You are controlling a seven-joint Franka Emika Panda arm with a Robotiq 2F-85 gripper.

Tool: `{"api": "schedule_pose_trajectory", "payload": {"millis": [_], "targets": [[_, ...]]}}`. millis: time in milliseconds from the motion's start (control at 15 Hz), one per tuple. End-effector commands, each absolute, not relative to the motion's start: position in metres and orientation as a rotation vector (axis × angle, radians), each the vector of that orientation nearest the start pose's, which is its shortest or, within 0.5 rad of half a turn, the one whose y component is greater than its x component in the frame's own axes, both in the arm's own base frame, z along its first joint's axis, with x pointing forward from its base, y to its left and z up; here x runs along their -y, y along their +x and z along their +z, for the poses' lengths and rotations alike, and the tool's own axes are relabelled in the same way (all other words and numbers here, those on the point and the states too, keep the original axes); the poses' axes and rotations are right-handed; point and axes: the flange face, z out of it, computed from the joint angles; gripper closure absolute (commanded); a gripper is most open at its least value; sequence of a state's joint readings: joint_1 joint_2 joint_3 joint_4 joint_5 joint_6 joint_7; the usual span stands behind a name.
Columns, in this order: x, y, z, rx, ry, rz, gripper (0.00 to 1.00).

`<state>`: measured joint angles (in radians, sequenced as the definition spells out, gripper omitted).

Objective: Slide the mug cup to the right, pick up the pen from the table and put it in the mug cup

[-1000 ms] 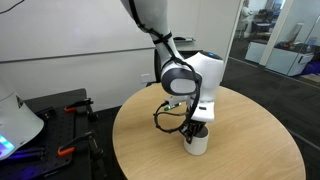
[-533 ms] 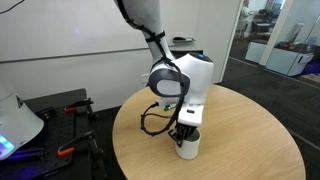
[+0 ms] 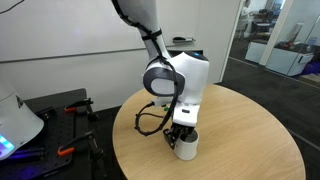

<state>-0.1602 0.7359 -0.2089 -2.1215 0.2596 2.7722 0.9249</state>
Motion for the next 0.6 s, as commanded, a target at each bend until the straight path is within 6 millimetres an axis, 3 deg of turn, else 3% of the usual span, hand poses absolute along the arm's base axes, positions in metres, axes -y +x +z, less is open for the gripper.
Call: {"api": "schedule_pose_trajectory", "payload": {"millis": [0, 200, 533], "targets": [[0.209, 0.489, 0.084, -2.177, -2.331, -0.025, 0.34], [0.205, 0.485, 0.094, -2.163, -2.333, -0.064, 0.32], [0.196, 0.477, 0.115, -2.13, -2.341, -0.12, 0.03]]}}
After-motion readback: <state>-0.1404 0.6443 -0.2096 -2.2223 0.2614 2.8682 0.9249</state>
